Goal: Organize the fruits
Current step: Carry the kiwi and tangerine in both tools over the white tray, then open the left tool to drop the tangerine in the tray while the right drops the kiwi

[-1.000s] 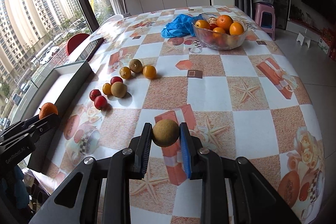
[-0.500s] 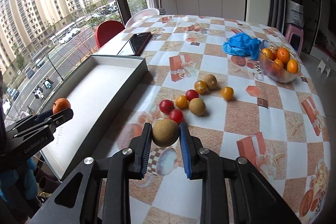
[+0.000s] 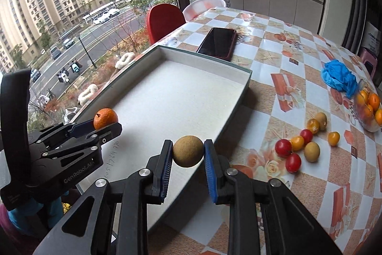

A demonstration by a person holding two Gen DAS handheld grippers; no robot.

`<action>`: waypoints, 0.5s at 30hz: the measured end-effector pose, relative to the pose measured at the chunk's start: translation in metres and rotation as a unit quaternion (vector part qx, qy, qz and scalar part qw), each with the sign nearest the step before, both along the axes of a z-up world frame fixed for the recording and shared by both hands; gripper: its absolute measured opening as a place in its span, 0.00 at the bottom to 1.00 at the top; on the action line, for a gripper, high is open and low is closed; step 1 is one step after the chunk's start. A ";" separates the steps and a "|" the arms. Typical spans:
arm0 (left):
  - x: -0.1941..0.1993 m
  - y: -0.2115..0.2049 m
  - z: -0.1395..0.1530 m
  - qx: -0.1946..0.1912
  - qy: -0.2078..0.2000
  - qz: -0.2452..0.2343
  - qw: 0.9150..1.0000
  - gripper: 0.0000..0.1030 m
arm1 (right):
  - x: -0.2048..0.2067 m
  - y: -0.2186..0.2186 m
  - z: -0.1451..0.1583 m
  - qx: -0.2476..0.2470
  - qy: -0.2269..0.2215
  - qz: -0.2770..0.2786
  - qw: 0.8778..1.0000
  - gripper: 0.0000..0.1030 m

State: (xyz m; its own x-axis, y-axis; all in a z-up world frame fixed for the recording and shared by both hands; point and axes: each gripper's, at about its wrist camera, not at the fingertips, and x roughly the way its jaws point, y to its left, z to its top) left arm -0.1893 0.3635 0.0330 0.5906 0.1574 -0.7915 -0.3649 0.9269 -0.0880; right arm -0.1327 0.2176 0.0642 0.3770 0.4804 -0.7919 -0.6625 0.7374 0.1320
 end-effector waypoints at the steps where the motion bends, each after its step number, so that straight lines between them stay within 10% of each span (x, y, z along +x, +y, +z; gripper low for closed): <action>1: 0.000 0.002 -0.002 -0.001 0.002 0.000 1.000 0.37 | 0.000 0.005 -0.001 -0.001 0.001 0.003 1.000 0.28; 15: 0.004 0.007 -0.017 0.013 0.022 -0.013 1.000 0.37 | 0.000 0.028 -0.018 -0.027 0.018 0.006 0.999 0.28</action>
